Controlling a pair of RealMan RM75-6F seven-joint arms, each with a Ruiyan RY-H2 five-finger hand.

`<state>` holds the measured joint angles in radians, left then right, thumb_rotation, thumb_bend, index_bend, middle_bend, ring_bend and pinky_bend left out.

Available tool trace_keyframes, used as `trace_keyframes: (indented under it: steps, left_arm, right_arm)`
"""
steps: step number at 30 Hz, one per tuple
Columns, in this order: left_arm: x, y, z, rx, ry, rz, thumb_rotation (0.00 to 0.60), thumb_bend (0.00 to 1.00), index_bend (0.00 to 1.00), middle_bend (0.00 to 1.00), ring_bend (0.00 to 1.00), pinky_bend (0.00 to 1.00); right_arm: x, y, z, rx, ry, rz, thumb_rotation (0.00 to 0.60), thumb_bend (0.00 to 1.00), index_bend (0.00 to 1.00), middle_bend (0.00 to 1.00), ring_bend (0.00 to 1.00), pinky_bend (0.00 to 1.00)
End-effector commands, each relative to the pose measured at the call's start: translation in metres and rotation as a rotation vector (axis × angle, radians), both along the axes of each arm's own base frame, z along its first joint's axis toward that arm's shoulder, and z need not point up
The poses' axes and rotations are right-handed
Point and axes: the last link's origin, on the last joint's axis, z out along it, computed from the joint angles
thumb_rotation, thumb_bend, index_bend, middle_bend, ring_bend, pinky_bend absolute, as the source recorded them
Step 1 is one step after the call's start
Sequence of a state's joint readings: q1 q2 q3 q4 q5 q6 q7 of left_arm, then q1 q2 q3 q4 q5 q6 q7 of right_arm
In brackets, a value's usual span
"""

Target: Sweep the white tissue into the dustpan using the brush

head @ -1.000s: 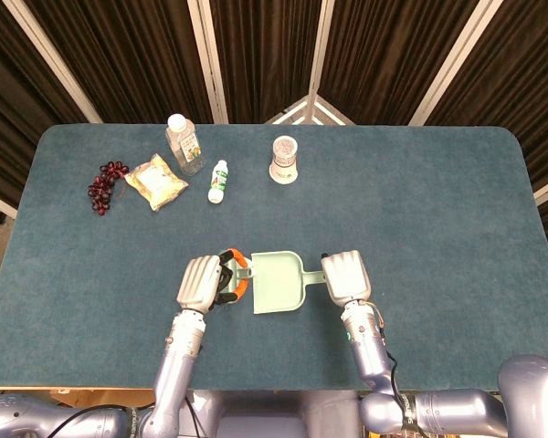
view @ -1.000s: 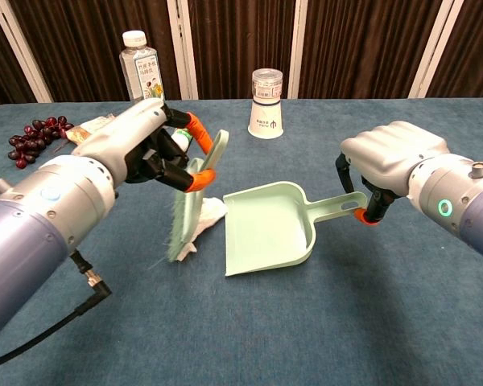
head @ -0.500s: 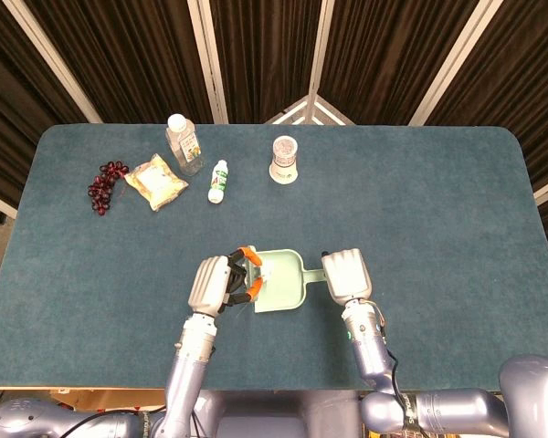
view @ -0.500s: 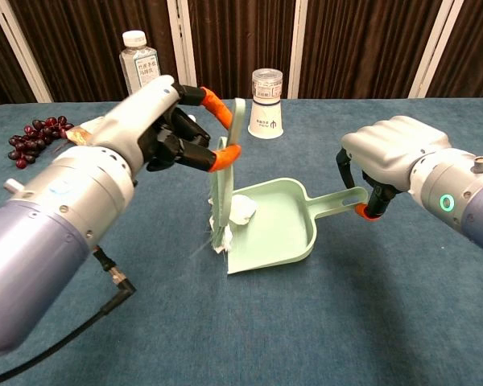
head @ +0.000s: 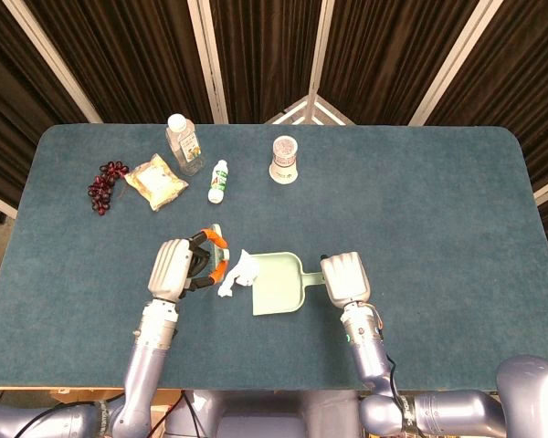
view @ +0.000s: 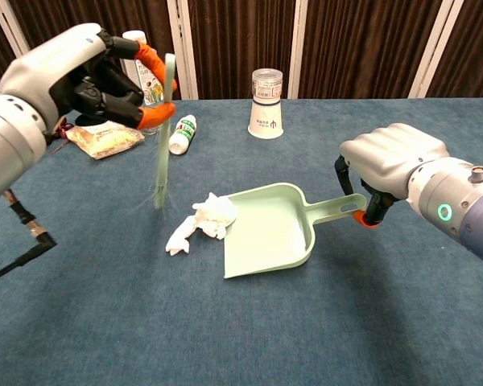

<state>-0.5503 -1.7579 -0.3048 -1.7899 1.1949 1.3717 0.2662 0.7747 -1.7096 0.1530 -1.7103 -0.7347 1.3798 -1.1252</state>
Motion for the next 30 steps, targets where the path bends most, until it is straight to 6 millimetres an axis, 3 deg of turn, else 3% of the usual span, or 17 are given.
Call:
trace_keyframes:
  steps: [1, 7, 12, 19, 30]
  left_arm:
    - [-0.016, 0.003, 0.0, -0.006, 0.057, 0.008, 0.6, 0.58, 0.72, 0.99, 0.95, 0.97]
    - [-0.035, 0.01, -0.005, -0.015, 0.135, 0.014, 0.6, 0.58, 0.72, 0.99, 0.95, 0.97]
    - [-0.035, 0.016, -0.014, -0.021, 0.155, 0.004, 0.6, 0.58, 0.72, 0.99, 0.95, 0.97]
    - [-0.018, 0.014, -0.039, -0.048, 0.101, -0.008, 0.6, 0.58, 0.72, 0.99, 0.95, 0.97]
    - [0.012, -0.008, -0.071, -0.096, 0.03, -0.036, 0.6, 0.58, 0.72, 0.99, 0.95, 0.97]
  right_arm:
    - [-0.001, -0.001, 0.0, -0.002, 0.005, -0.002, 0.6, 0.39, 0.61, 0.88, 0.87, 0.86]
    - [-0.006, -0.004, 0.001, -0.004, 0.011, -0.011, 0.6, 0.39, 0.61, 0.88, 0.88, 0.86]
    - [-0.008, -0.006, 0.002, -0.008, 0.011, -0.013, 0.6, 0.39, 0.61, 0.88, 0.88, 0.86]
    - [-0.01, -0.007, 0.004, -0.01, 0.01, -0.016, 0.6, 0.39, 0.61, 0.88, 0.87, 0.86]
    - [-0.012, -0.006, 0.003, -0.001, -0.001, -0.023, 0.6, 0.39, 0.61, 0.88, 0.87, 0.86]
